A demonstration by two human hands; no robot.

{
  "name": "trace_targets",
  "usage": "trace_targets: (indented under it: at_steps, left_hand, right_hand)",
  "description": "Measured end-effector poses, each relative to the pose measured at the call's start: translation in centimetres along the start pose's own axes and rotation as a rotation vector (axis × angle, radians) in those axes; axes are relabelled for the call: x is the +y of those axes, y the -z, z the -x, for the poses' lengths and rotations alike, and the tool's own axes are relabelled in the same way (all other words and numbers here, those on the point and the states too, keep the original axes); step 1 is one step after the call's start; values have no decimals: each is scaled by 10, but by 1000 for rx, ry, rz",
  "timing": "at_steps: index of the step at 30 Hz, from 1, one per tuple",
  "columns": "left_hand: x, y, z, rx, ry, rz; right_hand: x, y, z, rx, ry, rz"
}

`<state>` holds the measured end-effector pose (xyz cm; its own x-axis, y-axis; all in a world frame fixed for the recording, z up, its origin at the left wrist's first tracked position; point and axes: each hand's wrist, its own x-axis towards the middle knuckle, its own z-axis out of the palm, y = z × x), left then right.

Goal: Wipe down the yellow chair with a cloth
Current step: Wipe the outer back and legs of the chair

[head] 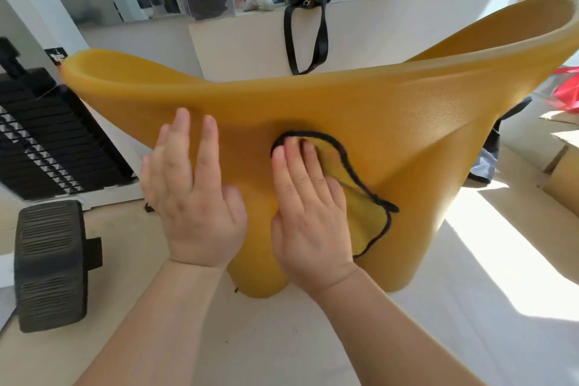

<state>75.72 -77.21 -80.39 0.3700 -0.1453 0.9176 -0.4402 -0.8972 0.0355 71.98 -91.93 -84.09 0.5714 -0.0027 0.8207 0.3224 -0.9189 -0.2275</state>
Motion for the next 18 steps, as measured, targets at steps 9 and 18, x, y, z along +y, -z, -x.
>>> trace_targets:
  at_steps: [9, 18]
  left_hand:
    - [-29, -7, 19, -196, 150, 61]
    - [-27, -14, 46, -312, 242, 88]
  right_hand:
    - [56, 9, -10, 62, -240, 276]
    - [52, -12, 8, 8, -573, 174]
